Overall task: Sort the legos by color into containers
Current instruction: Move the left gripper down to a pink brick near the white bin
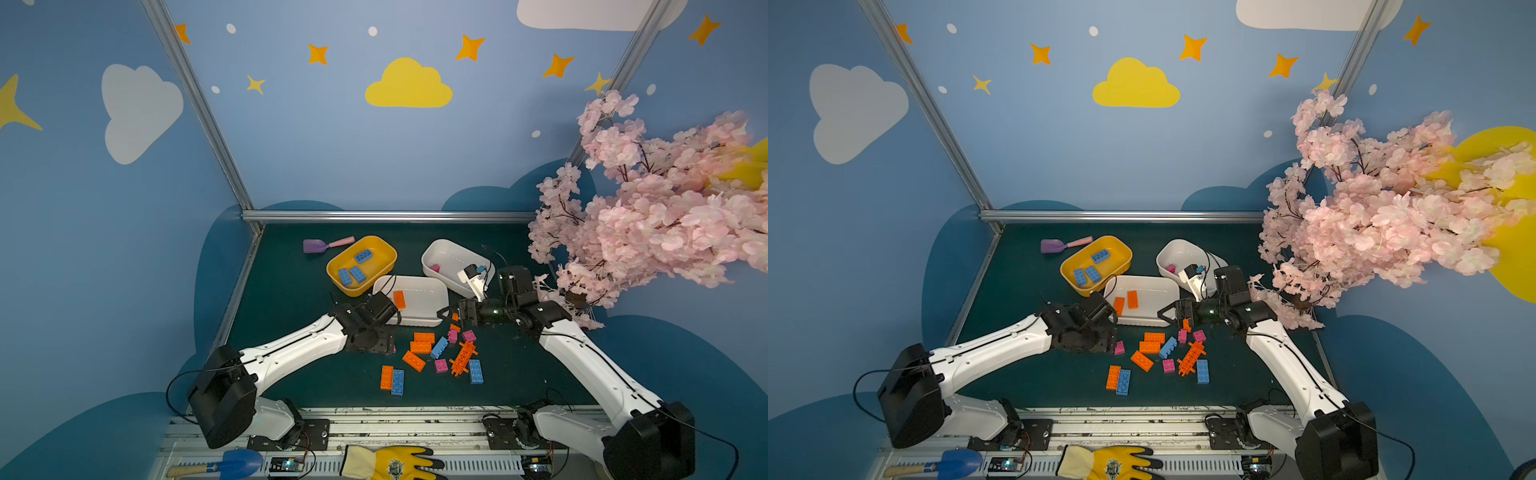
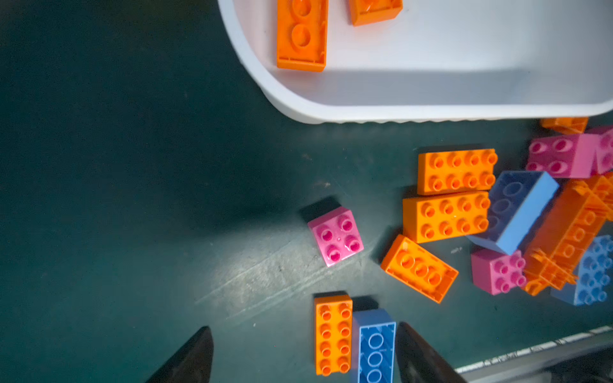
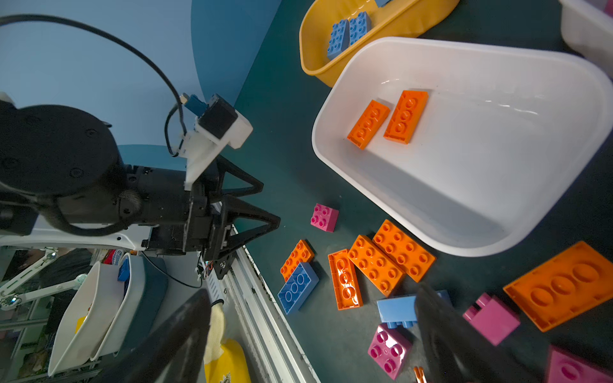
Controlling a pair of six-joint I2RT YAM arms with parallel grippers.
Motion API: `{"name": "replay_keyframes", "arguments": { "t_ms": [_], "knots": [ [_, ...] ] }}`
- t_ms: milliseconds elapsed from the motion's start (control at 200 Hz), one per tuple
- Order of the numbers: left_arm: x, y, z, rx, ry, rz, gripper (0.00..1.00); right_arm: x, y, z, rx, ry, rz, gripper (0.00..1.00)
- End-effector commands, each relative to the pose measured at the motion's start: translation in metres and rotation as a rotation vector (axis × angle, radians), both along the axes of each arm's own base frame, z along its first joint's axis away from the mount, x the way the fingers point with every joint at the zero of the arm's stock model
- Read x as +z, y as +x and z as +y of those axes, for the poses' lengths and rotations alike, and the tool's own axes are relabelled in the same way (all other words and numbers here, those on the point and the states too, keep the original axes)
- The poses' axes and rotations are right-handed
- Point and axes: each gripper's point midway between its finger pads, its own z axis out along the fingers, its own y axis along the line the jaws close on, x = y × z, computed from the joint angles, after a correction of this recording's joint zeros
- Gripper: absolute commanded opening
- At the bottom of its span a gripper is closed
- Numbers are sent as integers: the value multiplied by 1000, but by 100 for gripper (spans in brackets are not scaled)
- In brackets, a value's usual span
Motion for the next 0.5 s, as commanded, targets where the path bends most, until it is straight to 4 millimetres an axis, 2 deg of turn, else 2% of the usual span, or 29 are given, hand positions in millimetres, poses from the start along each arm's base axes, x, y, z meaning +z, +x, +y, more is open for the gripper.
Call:
{"name": "replay_keyframes", "arguments": {
  "t_ms": [0, 175, 295, 496],
  "knots": [
    [-9, 16, -7, 127, 18, -43, 84, 2, -3, -1, -7, 5, -11, 94],
    [-34, 23, -26, 143, 29, -5, 81, -4, -8, -4, -10, -4, -1, 94],
    [-47, 26, -27, 159, 69, 13, 77, -8, -11, -7, -22, -11, 2, 94],
    [-67, 28, -32, 138, 101, 43, 62, -9, -14, -12, -32, -16, 4, 94]
  ]
}}
